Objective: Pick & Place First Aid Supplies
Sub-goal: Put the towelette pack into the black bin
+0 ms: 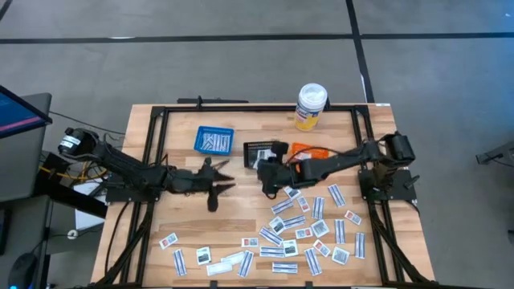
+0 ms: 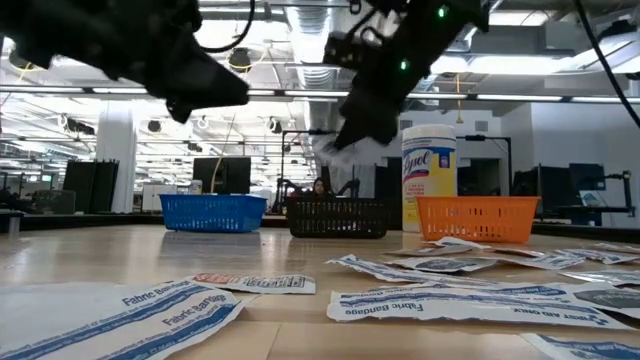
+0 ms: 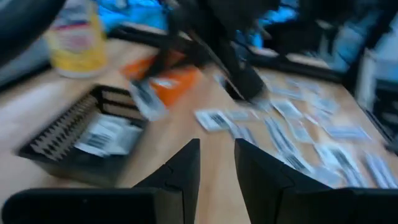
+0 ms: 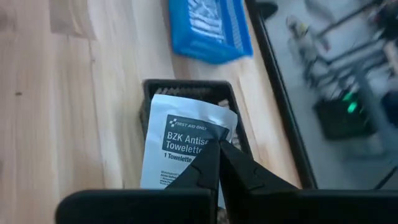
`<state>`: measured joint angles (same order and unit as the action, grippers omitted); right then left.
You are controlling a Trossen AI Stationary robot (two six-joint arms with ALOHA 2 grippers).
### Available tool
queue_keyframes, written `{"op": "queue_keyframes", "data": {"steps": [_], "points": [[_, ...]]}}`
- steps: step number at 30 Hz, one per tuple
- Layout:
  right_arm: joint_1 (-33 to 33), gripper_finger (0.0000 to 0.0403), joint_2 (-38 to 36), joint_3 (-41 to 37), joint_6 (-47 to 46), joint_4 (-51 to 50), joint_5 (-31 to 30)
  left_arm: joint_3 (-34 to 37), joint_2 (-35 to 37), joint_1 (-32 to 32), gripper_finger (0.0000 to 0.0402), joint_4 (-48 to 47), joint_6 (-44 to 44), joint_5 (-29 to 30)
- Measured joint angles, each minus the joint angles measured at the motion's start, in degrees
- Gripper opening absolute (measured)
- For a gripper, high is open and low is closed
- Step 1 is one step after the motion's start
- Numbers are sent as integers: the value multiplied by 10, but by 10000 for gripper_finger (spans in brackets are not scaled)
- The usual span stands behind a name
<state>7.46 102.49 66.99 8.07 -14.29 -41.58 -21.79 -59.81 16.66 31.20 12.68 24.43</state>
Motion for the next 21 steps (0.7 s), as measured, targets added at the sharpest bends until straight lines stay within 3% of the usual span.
{"op": "queue_keyframes", "data": {"steps": [9, 21], "points": [[16, 1, 19, -9, 23, 147, -2, 0, -61, -60, 100, 29, 30, -9], [23, 1, 18, -9, 45, 166, 4, 0, -134, -71, 100, 142, 48, 0]]}}
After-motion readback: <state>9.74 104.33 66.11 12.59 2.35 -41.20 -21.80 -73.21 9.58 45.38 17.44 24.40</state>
